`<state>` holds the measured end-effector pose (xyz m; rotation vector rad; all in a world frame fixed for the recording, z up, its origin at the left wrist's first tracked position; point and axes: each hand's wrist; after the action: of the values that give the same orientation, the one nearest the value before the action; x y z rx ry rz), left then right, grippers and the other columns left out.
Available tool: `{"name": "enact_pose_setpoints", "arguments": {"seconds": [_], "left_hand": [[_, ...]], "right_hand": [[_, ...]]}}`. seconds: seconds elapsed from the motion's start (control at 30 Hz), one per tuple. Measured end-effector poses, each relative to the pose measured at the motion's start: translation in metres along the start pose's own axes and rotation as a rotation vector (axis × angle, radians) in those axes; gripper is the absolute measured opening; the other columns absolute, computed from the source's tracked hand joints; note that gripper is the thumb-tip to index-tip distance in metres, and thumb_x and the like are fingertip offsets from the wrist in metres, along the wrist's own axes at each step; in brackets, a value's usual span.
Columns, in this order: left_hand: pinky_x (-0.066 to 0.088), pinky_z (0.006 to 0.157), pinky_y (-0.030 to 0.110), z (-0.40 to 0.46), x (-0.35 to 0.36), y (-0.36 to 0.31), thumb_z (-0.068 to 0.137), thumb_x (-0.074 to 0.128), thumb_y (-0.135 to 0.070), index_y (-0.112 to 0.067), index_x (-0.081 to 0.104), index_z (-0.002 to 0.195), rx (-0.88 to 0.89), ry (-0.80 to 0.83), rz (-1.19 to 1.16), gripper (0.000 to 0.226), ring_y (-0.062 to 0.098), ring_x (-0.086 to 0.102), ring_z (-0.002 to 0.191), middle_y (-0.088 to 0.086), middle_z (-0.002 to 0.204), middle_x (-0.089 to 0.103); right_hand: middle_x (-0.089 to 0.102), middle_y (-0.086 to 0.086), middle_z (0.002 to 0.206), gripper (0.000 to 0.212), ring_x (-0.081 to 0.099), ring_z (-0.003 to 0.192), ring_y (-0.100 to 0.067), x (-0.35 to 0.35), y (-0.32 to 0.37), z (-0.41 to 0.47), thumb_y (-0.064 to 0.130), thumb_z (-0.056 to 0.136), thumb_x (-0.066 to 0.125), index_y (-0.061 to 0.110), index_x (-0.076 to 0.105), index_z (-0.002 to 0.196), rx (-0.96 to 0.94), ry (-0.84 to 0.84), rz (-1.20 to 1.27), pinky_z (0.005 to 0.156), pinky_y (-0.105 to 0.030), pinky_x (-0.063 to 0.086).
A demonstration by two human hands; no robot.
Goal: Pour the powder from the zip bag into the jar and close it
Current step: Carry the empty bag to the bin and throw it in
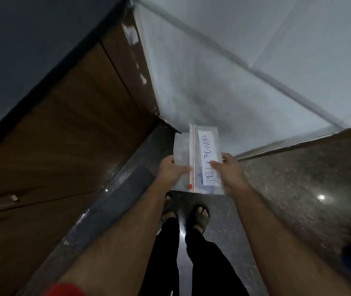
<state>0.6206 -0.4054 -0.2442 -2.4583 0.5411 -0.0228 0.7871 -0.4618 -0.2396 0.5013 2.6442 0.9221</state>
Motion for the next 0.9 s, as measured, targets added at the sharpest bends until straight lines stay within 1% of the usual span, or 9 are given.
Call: {"name": "enact_pose_setpoints", "arguments": {"seconds": [0.07, 0.13, 0.2, 0.33, 0.47, 0.57, 0.63, 0.77, 0.9], "left_hand": [[0.050, 0.072, 0.029, 0.022, 0.006, 0.018, 0.079, 0.080, -0.013, -0.008, 0.056, 0.122, -0.015, -0.015, 0.023, 0.049, 0.018, 0.057, 0.097, 0.001, 0.110, 0.060], [0.053, 0.081, 0.034, 0.048, 0.014, 0.041, 0.078, 0.081, -0.014, -0.008, 0.054, 0.124, -0.040, -0.051, 0.085, 0.054, 0.020, 0.057, 0.101, 0.002, 0.113, 0.058], [0.052, 0.092, 0.038, 0.078, 0.024, 0.066, 0.076, 0.083, -0.016, -0.008, 0.053, 0.126, -0.069, -0.098, 0.155, 0.059, 0.022, 0.057, 0.108, 0.004, 0.120, 0.059], [0.051, 0.093, 0.040, 0.136, 0.046, 0.113, 0.075, 0.084, -0.019, -0.012, 0.051, 0.131, -0.090, -0.118, 0.296, 0.066, 0.028, 0.058, 0.117, 0.008, 0.129, 0.060], [0.049, 0.099, 0.044, 0.195, 0.065, 0.149, 0.075, 0.083, -0.021, -0.012, 0.048, 0.134, -0.021, -0.103, 0.453, 0.069, 0.029, 0.055, 0.119, 0.010, 0.131, 0.058], [0.046, 0.104, 0.042, 0.237, 0.076, 0.169, 0.080, 0.080, -0.021, -0.013, 0.043, 0.141, -0.005, -0.086, 0.564, 0.072, 0.031, 0.053, 0.125, 0.013, 0.137, 0.056], [0.046, 0.102, 0.039, 0.266, 0.083, 0.182, 0.082, 0.078, -0.018, -0.011, 0.045, 0.139, 0.014, -0.071, 0.627, 0.066, 0.032, 0.053, 0.125, 0.014, 0.136, 0.057], [0.054, 0.090, 0.038, 0.315, 0.097, 0.199, 0.086, 0.073, -0.015, -0.009, 0.057, 0.127, 0.096, -0.061, 0.769, 0.045, 0.031, 0.062, 0.112, 0.014, 0.122, 0.064], [0.054, 0.089, 0.041, 0.358, 0.116, 0.204, 0.092, 0.065, -0.017, -0.005, 0.060, 0.125, 0.195, -0.021, 0.937, 0.035, 0.035, 0.062, 0.111, 0.019, 0.123, 0.063]], "right_hand": [[0.069, -0.019, 0.115, 0.025, 0.069, 0.097, -0.036, 0.003, -0.025, 0.023, -0.003, 0.090, 0.065, 0.007, 0.059, 0.112, 0.038, -0.030, -0.010, 0.088, -0.054, 0.058], [0.069, -0.021, 0.116, 0.026, 0.069, 0.097, -0.037, 0.006, -0.051, 0.048, -0.004, 0.090, 0.065, 0.005, 0.059, 0.114, 0.071, -0.037, -0.029, 0.089, -0.057, 0.057], [0.068, -0.019, 0.116, 0.026, 0.069, 0.098, -0.035, 0.009, -0.079, 0.073, -0.002, 0.091, 0.063, 0.005, 0.058, 0.116, 0.094, -0.032, -0.076, 0.087, -0.052, 0.058], [0.067, -0.012, 0.110, 0.030, 0.067, 0.090, -0.027, 0.013, -0.131, 0.126, 0.001, 0.092, 0.062, 0.003, 0.060, 0.122, 0.119, -0.050, -0.180, 0.078, -0.041, 0.057], [0.065, -0.006, 0.108, 0.033, 0.067, 0.089, -0.024, 0.017, -0.175, 0.188, 0.003, 0.094, 0.061, 0.005, 0.058, 0.127, 0.153, -0.036, -0.238, 0.067, -0.032, 0.055], [0.070, -0.009, 0.117, 0.037, 0.069, 0.095, -0.027, 0.023, -0.200, 0.233, 0.006, 0.092, 0.064, 0.007, 0.060, 0.128, 0.134, -0.039, -0.340, 0.070, -0.034, 0.058], [0.070, -0.011, 0.118, 0.037, 0.068, 0.096, -0.028, 0.028, -0.217, 0.266, 0.005, 0.091, 0.064, 0.005, 0.061, 0.128, 0.129, -0.047, -0.394, 0.077, -0.038, 0.058], [0.069, -0.013, 0.112, 0.031, 0.062, 0.091, -0.026, 0.039, -0.238, 0.324, 0.005, 0.091, 0.063, 0.003, 0.062, 0.122, 0.123, -0.049, -0.512, 0.073, -0.032, 0.050], [0.064, -0.021, 0.124, 0.045, 0.063, 0.110, -0.038, 0.042, -0.248, 0.372, 0.011, 0.091, 0.067, 0.000, 0.055, 0.133, 0.095, -0.040, -0.604, 0.085, -0.037, 0.053]]}}
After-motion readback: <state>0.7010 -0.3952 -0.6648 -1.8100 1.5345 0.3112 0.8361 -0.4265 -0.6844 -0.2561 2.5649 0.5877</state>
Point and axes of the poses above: each hand's wrist, its own z-axis towards the middle knuckle, its own x-axis out of the palm, y = z × x
